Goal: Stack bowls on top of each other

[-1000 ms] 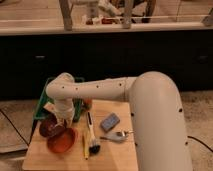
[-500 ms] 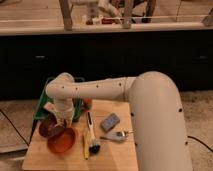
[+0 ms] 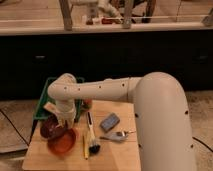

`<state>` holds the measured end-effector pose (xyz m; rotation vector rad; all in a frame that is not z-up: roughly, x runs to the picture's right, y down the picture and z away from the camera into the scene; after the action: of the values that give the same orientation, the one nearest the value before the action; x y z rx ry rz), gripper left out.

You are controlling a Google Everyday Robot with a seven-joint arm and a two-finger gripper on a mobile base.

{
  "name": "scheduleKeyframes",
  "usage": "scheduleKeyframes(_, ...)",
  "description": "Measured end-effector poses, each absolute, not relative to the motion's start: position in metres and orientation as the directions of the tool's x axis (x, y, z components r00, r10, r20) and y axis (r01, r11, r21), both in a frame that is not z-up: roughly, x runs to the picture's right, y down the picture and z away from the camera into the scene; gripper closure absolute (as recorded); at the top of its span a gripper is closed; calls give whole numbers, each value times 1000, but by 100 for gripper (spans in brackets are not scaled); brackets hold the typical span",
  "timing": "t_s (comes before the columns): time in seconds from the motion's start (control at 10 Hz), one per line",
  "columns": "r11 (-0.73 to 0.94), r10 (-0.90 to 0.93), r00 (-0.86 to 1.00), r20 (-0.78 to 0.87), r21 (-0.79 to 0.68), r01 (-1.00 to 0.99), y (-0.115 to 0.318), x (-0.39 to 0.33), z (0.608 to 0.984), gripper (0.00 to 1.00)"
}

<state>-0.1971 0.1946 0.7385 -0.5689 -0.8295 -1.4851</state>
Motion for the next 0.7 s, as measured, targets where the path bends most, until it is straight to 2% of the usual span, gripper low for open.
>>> scheduleKeyframes(0.7, 40, -638, -114, 762, 181, 983, 204, -194, 733, 100)
